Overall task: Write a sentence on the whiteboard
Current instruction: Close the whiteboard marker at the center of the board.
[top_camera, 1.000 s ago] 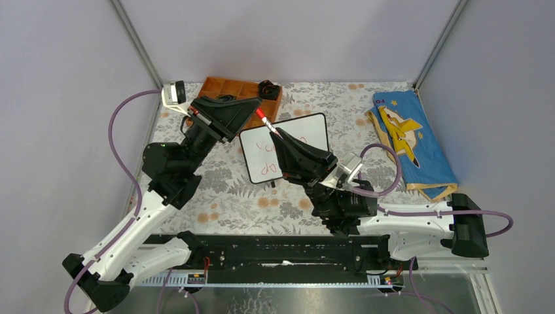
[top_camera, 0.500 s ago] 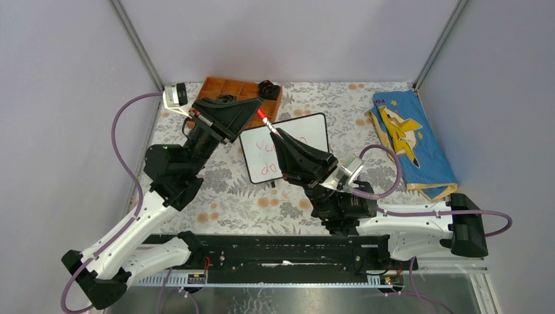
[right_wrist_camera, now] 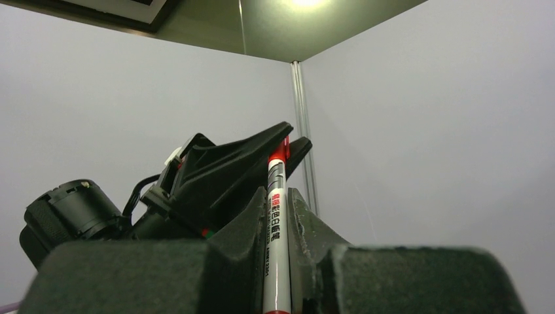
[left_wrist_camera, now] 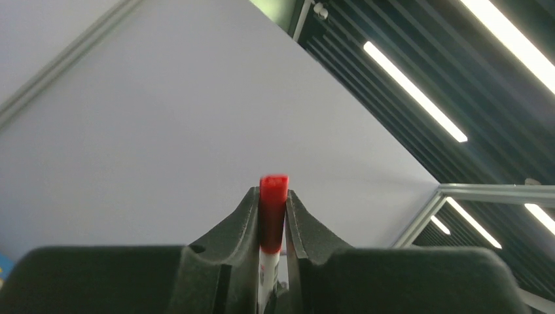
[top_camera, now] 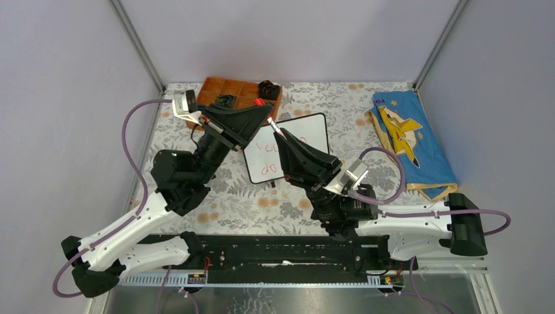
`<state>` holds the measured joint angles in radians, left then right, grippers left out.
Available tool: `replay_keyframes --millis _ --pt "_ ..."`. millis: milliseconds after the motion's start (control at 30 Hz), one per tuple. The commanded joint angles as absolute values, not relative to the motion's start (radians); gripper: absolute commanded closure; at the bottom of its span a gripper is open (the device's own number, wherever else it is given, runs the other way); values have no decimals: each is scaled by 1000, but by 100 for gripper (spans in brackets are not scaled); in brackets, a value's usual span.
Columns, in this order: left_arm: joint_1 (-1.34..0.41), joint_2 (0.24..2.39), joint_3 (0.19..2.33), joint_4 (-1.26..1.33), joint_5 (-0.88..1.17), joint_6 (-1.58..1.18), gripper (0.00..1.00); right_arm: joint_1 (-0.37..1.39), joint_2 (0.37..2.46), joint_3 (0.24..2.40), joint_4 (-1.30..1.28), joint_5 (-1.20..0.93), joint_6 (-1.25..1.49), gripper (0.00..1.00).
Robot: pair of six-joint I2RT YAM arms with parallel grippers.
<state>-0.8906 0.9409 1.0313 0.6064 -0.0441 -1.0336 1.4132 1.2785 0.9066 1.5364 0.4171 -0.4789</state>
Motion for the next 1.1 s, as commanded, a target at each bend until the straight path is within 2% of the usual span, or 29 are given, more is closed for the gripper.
replay_keyframes --millis 0,267,400,433,467,500,567,633,767,1067 --pt "-1018 990 987 482 144 -1012 100 1390 1301 975 1523 486 -524 100" --pt "-1093 1022 936 525 107 -1027 100 1390 1315 990 1548 486 -552 100" --pt "-1092 966 919 504 13 -993 100 1390 1289 968 1523 468 -533 100" --pt "-1092 948 916 499 -9 -976 87 1390 1276 960 1500 460 -523 100" --pt "-1093 932 915 494 -38 -959 68 1390 1259 953 1481 456 -515 100" --pt "-1092 917 916 488 -58 -938 54 1390 1251 947 1463 452 -505 100" --pt "-1092 894 921 475 -95 -902 31 1390 1222 933 1426 439 -486 100" --pt "-1091 877 929 469 -126 -866 19 1390 1202 919 1395 427 -464 100" --pt "-1091 869 933 495 -148 -830 18 1390 1168 896 1339 410 -415 100" --pt "-1088 814 861 538 -277 -833 33 1390 1065 829 1199 328 -309 100"
